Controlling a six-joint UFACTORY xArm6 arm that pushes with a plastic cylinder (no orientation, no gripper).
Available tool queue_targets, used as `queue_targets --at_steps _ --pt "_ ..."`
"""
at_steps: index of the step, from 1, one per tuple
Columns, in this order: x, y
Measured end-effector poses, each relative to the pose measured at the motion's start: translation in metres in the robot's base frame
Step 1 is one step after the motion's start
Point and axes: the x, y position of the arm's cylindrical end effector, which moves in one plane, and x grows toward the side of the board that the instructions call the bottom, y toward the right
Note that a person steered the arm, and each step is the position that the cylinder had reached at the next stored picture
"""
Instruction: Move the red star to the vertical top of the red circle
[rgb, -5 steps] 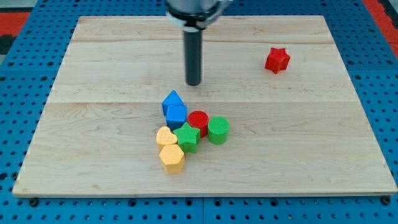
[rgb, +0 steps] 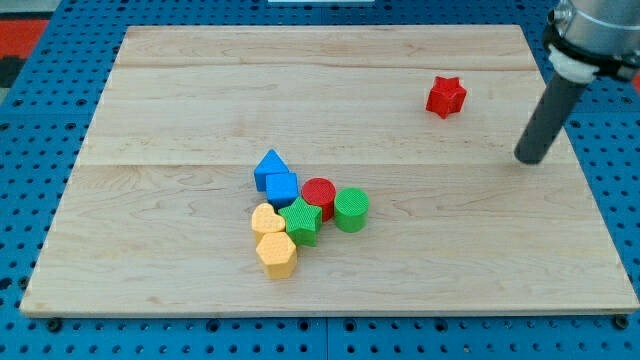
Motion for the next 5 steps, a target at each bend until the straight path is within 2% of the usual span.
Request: queue_targets --at_steps 1,2,3,4,5 --pt "-0.073 0.003" --pt "-0.082 -0.107" --pt "-0.064 -0.191" --pt "-0.089 -0.158" --pt "-0.073 -0.193"
